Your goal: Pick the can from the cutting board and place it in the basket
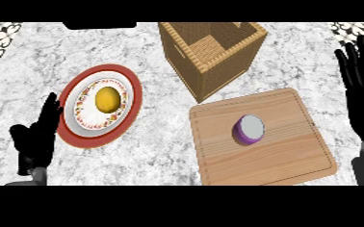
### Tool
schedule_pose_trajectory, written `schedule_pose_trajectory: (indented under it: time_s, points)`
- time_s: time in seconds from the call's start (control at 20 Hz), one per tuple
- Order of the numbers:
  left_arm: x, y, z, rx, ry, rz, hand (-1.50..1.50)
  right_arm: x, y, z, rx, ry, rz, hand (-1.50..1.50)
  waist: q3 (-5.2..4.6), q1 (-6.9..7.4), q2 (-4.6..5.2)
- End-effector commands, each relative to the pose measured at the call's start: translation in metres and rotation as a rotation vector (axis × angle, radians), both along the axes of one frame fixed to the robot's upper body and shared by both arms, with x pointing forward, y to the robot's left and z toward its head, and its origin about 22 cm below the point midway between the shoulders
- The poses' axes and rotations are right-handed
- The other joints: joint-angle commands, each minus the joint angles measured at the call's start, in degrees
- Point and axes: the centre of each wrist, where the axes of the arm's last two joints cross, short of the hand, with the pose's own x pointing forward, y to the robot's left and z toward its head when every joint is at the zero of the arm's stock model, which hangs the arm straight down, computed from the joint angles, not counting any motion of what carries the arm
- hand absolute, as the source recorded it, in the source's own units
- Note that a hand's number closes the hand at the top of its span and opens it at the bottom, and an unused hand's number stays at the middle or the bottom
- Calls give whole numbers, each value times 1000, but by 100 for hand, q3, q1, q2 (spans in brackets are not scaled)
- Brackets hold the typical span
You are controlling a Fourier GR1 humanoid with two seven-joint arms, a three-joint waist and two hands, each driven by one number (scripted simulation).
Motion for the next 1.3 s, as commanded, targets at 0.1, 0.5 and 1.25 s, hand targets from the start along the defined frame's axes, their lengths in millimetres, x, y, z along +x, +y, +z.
schedule_pose_trajectory:
  time_s: [0.1,0.5,1.25]
  points:
    - [31,-21,23,0,-34,-127,0,49,19,25,57,-45,297,150,-55,412,52]
    - [60,-24,54,-51,-4,-254,0,29,105,46,-462,-334,889,-150,-61,362,24]
    - [58,-7,66,-64,37,-205,0,-4,134,145,-1023,-139,446,-150,-94,110,-113]
